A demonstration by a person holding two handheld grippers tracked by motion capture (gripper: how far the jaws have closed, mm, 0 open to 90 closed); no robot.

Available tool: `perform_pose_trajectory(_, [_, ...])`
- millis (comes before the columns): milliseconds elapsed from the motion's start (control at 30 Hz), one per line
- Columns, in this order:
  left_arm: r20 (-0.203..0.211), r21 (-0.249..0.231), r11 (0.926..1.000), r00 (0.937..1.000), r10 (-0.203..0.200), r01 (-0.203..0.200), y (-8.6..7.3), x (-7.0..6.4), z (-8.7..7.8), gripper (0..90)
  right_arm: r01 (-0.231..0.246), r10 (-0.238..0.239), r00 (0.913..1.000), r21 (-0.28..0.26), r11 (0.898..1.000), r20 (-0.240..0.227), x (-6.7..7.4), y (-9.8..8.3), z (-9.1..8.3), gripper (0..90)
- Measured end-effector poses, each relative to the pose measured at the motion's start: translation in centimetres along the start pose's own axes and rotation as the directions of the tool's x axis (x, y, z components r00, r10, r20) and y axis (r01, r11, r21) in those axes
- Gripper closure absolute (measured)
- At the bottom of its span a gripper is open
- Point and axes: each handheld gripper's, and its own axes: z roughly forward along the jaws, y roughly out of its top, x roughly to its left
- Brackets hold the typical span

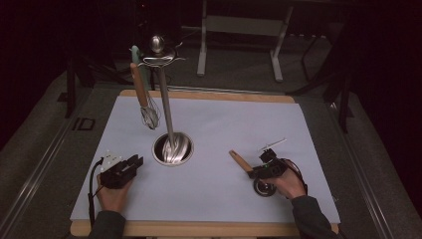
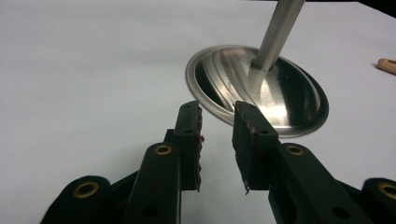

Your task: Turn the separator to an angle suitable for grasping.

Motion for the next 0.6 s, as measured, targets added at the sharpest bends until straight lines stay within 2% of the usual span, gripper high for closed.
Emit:
perform_pose_trajectory(133, [-0.001,0.001,1.0000,1.0000,0.002,-0.002,0.0,0.0,0.0,72.0,-0.017,0.017,0.9998,0.013,1.000,-0.011,0.0,0.1,-0.1,66.6])
perform_pose_trajectory(233, [-0.001,0.000,1.0000,1.0000,0.000,0.000,0.0,0.0,0.0,72.0,-0.006,0.007,0.9996,0.017,1.000,-0.027,0.5,0.3,-0.2,68.4])
perform_pose_trajectory(367, [0.000,-0.001,1.0000,1.0000,0.000,0.000,0.0,0.0,0.0,71.9,0.000,0.000,1.0000,0.053,0.999,-0.009,0.8,0.6,0.2,69.0])
perform_pose_trajectory(600, [-0.001,0.000,1.0000,1.0000,0.000,0.000,0.0,0.0,0.0,71.8,0.007,-0.006,1.0000,0.100,0.995,-0.007,1.1,1.2,0.3,69.3])
